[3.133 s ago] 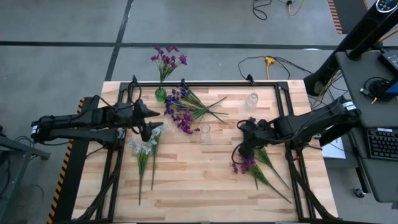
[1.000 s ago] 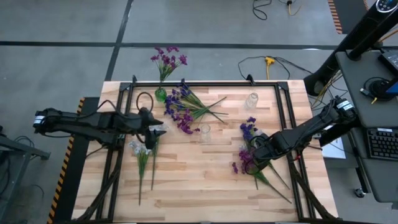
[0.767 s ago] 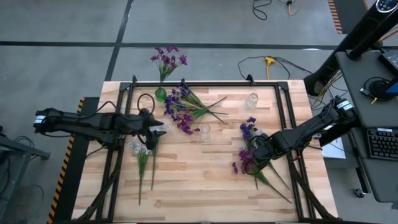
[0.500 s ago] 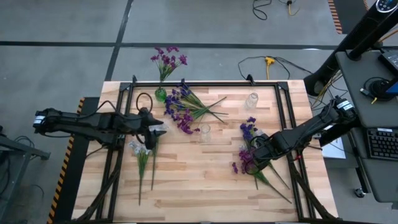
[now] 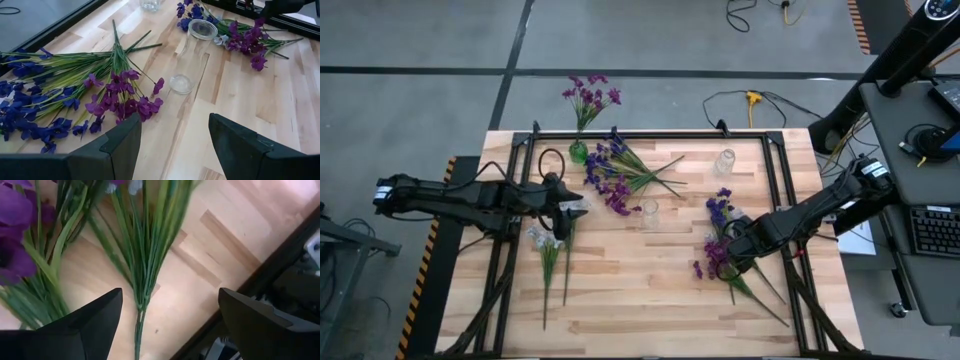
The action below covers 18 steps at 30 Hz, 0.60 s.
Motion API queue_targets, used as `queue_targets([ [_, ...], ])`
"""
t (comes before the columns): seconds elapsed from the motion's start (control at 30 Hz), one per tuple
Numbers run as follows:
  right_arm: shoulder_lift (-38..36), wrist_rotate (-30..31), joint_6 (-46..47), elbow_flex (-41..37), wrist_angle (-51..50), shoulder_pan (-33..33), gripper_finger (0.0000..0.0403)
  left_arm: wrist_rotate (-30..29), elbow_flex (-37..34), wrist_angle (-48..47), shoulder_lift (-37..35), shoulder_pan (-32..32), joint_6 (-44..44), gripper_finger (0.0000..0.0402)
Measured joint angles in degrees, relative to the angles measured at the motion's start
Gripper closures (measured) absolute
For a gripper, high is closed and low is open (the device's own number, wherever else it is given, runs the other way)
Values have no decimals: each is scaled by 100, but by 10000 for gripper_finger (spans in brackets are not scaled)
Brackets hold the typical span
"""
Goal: Sort flowers into vase by color
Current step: Put the right white flowers into the bottom transparent flower vase
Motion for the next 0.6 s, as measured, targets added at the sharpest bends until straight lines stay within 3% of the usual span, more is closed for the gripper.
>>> queue_targets([
  [0.5,4,99,-81,-1126,1640,-36,88,-2,260,265,5,0,321,186],
  [0.6,2,-102,-102,-1304,1789,-140,94,-6,392,311,11,0,465,186],
])
